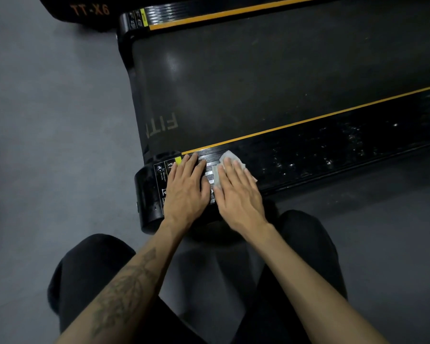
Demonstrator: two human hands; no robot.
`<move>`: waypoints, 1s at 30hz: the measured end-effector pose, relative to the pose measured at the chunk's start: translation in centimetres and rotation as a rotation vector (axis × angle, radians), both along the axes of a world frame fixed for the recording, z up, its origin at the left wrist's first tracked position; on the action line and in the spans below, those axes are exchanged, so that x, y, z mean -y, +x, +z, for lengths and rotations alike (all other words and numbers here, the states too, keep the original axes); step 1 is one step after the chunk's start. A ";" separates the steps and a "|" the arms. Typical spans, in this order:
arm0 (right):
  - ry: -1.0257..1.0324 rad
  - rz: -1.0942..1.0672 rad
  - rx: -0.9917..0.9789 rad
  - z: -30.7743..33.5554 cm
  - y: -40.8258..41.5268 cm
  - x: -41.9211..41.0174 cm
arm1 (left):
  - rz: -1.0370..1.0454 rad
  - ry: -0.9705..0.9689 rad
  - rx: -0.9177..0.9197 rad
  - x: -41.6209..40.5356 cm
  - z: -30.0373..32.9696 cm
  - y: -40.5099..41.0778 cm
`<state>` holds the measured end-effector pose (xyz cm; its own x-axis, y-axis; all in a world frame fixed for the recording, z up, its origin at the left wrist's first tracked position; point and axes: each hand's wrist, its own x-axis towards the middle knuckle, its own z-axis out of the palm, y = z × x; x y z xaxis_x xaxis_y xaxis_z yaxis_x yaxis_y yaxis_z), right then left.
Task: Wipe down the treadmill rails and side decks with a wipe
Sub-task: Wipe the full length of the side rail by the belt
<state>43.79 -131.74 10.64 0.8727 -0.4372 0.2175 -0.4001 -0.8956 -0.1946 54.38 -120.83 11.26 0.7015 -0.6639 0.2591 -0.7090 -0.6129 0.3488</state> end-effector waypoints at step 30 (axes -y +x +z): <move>-0.002 -0.048 0.015 0.3 -1.0 1.0 | -0.014 -0.016 -0.018 -0.2 0.1 0.0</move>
<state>42.81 -132.79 10.99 0.8472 -0.4784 0.2311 -0.4402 -0.8756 -0.1988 54.39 -120.65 11.36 0.6967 -0.6697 0.2573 -0.7111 -0.5970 0.3715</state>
